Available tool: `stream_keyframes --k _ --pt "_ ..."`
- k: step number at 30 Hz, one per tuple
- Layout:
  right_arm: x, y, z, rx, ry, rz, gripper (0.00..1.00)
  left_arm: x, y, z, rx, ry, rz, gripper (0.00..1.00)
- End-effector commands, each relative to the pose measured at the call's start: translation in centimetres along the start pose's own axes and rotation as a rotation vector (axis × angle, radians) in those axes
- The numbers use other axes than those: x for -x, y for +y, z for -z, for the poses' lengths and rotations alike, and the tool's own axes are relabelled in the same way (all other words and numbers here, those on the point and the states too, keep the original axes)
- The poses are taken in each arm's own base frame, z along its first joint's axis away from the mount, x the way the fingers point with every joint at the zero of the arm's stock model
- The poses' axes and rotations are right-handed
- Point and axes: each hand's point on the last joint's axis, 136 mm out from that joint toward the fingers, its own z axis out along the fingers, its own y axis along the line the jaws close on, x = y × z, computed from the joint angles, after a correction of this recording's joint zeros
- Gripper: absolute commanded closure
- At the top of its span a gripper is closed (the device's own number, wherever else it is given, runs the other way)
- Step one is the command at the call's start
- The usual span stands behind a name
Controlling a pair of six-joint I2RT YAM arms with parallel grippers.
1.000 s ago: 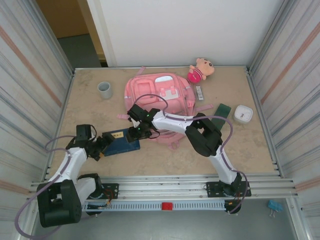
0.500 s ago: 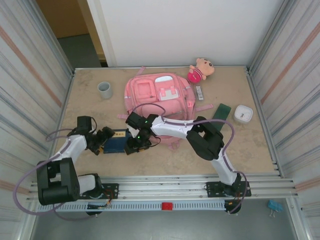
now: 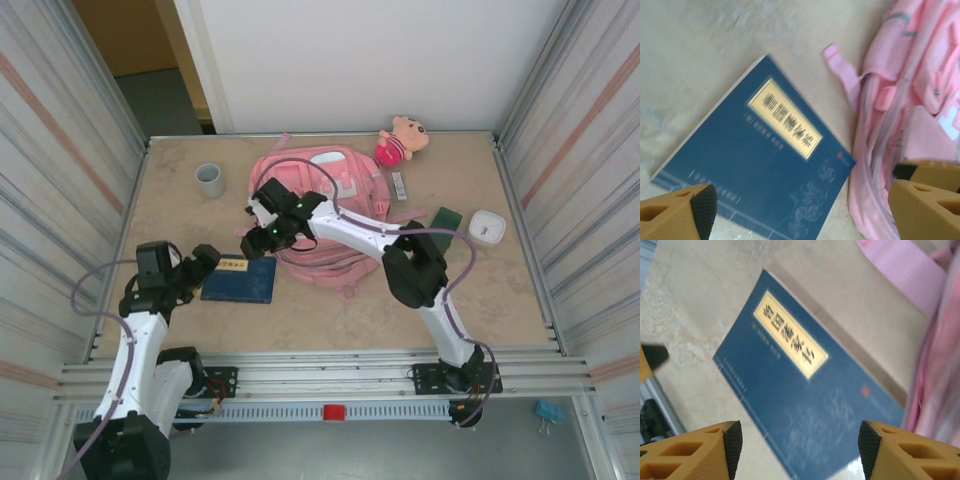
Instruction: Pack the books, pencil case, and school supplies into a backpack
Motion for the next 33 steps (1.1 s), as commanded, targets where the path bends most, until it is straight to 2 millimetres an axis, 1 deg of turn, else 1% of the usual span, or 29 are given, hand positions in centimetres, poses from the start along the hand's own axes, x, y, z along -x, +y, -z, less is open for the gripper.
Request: stream_keyframes --k 1,3,5,8,10,12,13,16,17,19,21,24,26,27,30,33 --pt "0.1 -1.0 -2.7 0.008 0.020 0.066 0.36 -3.0 2.1 -1.2 0.036 0.111 0.109 0.11" --pt "0.1 -1.6 -4.0 0.006 0.026 0.069 0.36 -3.5 2.5 -1.5 0.038 0.121 0.122 0.12" --pt "-0.5 -2.0 -5.0 0.012 0.056 0.056 0.38 -3.4 2.7 -1.9 0.038 0.112 0.116 0.13" --pt "-2.3 -2.0 -5.6 0.018 0.116 0.041 0.42 -3.3 3.4 -2.8 0.049 0.111 0.114 0.14" --pt "-3.6 -2.1 -5.4 0.010 0.140 0.029 0.44 -3.3 3.5 -3.6 0.056 0.127 0.108 0.14" --pt "-4.7 -1.7 -4.8 0.031 0.155 0.004 0.47 -3.2 3.4 -4.5 0.052 0.147 0.103 0.13" --pt "-6.0 -1.7 -4.7 0.035 0.181 -0.014 0.48 -3.0 3.2 -4.9 0.046 0.155 0.100 0.13" --pt "-7.9 0.2 -3.8 0.059 0.205 -0.011 0.50 -2.1 2.7 -6.0 0.045 0.160 0.074 0.13" --pt "-8.2 0.7 -3.4 0.058 0.207 -0.009 0.53 -1.5 2.4 -6.3 0.045 0.156 0.061 0.13" --pt "-8.2 1.6 -2.8 0.059 0.201 -0.018 0.55 -0.3 1.5 -6.9 0.035 0.141 0.031 0.13" --pt "-7.4 2.2 -1.8 0.061 0.180 -0.033 0.55 1.0 0.4 -7.2 0.021 0.133 0.003 0.13" --pt "-5.5 2.1 -0.1 0.018 0.110 -0.035 0.46 1.8 -1.1 -7.0 -0.001 0.145 -0.014 0.12" --pt "-4.8 1.3 0.2 -0.017 0.084 -0.033 0.44 1.4 -1.2 -6.5 -0.008 0.153 -0.004 0.13" --pt "-4.8 1.0 0.0 -0.026 0.082 -0.022 0.44 1.0 -1.0 -6.2 -0.010 0.155 0.006 0.13" --pt "-5.2 0.2 -1.6 -0.048 0.103 0.015 0.45 -0.6 0.1 -5.4 -0.015 0.155 0.041 0.14" --pt "-5.6 -1.3 -3.1 -0.106 0.129 0.032 0.47 -1.9 1.2 -5.0 -0.021 0.152 0.066 0.17"
